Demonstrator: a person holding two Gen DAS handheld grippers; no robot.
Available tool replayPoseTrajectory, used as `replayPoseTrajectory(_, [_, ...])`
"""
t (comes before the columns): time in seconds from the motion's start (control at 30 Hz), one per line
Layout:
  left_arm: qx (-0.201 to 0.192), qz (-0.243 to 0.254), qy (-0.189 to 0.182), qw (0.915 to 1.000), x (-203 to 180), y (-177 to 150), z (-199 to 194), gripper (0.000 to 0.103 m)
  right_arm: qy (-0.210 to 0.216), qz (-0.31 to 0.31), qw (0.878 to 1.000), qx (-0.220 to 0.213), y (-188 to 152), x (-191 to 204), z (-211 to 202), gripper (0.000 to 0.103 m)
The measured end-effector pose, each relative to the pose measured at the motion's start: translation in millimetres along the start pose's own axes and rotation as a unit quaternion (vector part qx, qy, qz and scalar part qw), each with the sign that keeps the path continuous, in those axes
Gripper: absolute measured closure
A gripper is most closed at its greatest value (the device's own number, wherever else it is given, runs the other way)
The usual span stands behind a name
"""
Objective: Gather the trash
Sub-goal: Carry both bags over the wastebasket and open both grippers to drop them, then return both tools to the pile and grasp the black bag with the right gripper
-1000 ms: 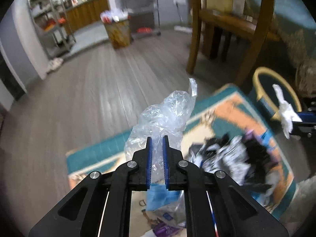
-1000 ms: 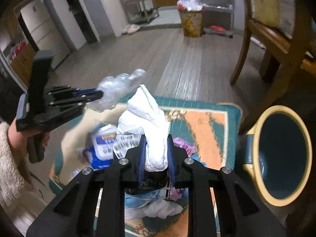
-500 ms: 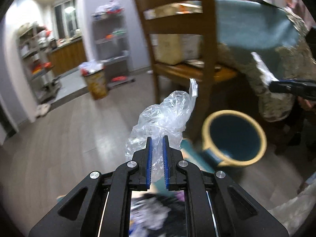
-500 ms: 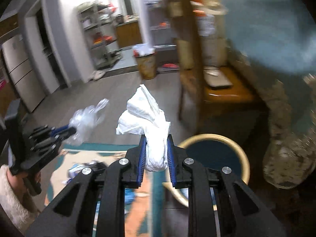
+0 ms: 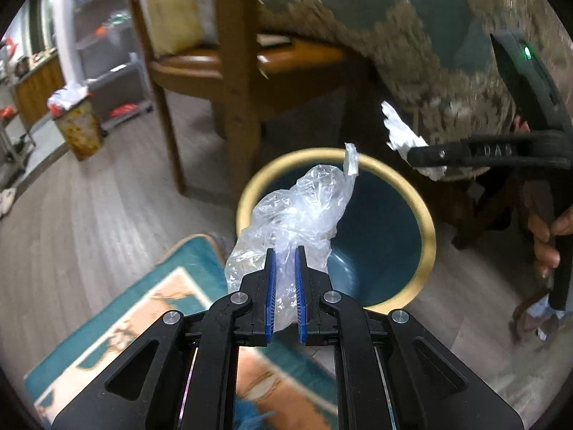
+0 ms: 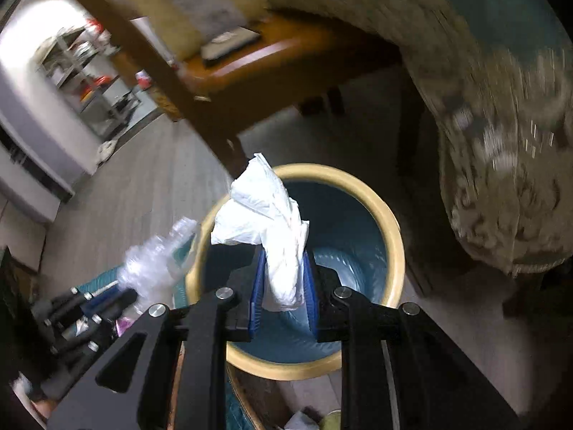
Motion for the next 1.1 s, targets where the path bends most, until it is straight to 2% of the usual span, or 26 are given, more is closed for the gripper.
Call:
replayPoseTrajectory(0.17, [0.006,0.009,-0.006,0.9999,-11.1,3.6,28.2,0.092,-0.017,-0.007,1.0,0.018,-5.3,-12.3,18.6,0.084])
replayPoseTrajectory(0.27, [0.002,0.007,-0.001,1.0,-10.9,8.1,38.5,0.092,-0.01,-0.004,1.0,0.018,-4.9,-9.7,22.9,0.083])
replayPoseTrajectory(0.33, [0.002,-0.001,-0.005,1.0,-8.9,7.6,41.5,0.082,-0.01,-0.017,1.0,0.012,-1.9,-0.4,23.9,0.077])
replayPoseTrajectory(0.37, [0.002,-0.003,-0.006,1.0,-8.4,6.9,41.9,0.076,-0.015,-0.024,1.0,0.009,0.4,2.7,25.5,0.07])
replayPoseTrajectory(0.47, [0.001,0.005,0.007,1.0,-4.1,7.3,40.2,0.059,-0.023,-0.036,0.999,0.005,1.1,7.1,28.5,0.059])
replayPoseTrajectory(0.5, [-0.001,0.004,0.009,0.9999,-1.8,6.8,37.6,0.058,-0.024,-0.037,0.999,0.004,4.0,5.2,31.0,0.057])
replayPoseTrajectory(0.6, [-0.006,-0.002,0.013,0.9999,4.9,5.5,27.0,0.057,-0.028,-0.038,0.999,-0.004,7.0,9.2,27.6,0.046])
replayPoseTrajectory(0.67, [-0.011,-0.004,0.018,0.9998,9.2,4.2,16.0,0.052,-0.029,-0.042,0.999,-0.011,10.4,9.2,22.7,0.043])
replayPoseTrajectory(0.73, [-0.019,-0.004,0.025,0.9995,13.5,3.3,3.2,0.048,-0.03,-0.046,0.998,-0.021,12.6,13.3,16.7,0.034])
replayPoseTrajectory(0.8, [-0.029,-0.009,0.03,0.9991,19.4,2.1,-13.7,0.039,-0.028,-0.05,0.998,-0.031,13.4,17.8,8.8,0.022])
replayPoseTrajectory(0.9, [-0.05,-0.019,0.047,0.9975,31.2,-2.6,-49.0,0.024,-0.013,-0.061,0.997,-0.053,12.1,31.8,-10.4,0.01])
replayPoseTrajectory(0.97, [-0.06,-0.022,0.058,0.9963,37.5,-6.4,-69.4,0.021,-0.008,-0.073,0.995,-0.068,9.1,42.1,-23.3,0.006])
replayPoseTrajectory(1.1, [-0.08,-0.034,0.086,0.9925,53.8,-19.8,-115.1,0.014,0.008,-0.081,0.993,-0.087,2.1,65.3,-46.6,0.006])
Point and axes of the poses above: each gripper's, at about its wrist camera, not at the fingertips, and z roughly the way its jaws point, x to its left, y to its top, the point moved 7 cm from there along z, roughly the way its jaws point, and after that the axes turned 7 degrees about -y, right-handed, at the moved point
